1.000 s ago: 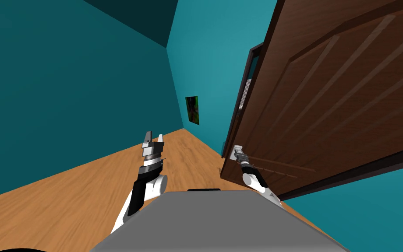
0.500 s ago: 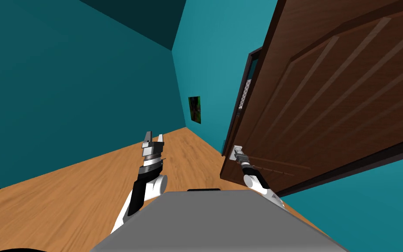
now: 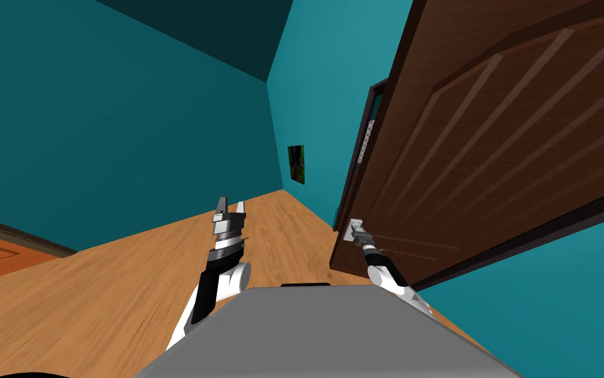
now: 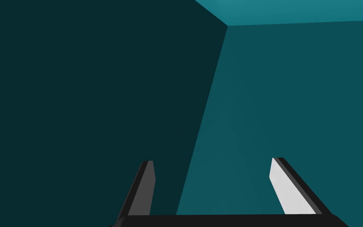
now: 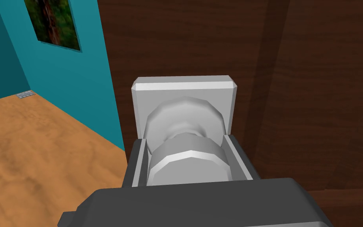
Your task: Pull the door open
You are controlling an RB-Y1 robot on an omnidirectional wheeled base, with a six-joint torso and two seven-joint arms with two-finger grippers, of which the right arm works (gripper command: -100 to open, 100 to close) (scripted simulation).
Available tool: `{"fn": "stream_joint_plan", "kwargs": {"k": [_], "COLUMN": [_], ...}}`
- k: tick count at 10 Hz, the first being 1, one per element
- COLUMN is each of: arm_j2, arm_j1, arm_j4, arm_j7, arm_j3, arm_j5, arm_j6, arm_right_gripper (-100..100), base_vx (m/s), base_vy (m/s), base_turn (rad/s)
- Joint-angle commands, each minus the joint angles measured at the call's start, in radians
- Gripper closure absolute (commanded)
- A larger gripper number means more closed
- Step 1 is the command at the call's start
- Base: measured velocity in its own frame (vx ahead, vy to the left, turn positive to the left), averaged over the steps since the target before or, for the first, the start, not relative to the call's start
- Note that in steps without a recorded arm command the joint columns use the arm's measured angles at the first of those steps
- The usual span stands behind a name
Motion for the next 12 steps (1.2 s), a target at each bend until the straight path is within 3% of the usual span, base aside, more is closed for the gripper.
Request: {"fn": "stream_joint_plan", "kwargs": {"k": [1, 4, 5, 12], "arm_j2": [-0.015, -0.038, -0.034, -0.108], "arm_j1": [0.013, 0.025, 0.021, 0.056], "arm_j4": [-0.014, -0.025, -0.020, -0.042], "arm_j7": [-0.014, -0.034, -0.029, -0.098], "arm_j3": [0.016, 0.037, 0.032, 0.095], "arm_j5": [0.001, 0.003, 0.003, 0.018], "arm_j6": [-0.008, -0.021, -0.017, -0.067], "arm_right_gripper": [100, 100, 100, 100], "base_vx": [-0.197, -0.194, -0.083, -0.188], "base_vy": [-0.042, -0.046, -0.008, -0.059], "base_turn": [0.118, 0.092, 0.020, 0.126]}}
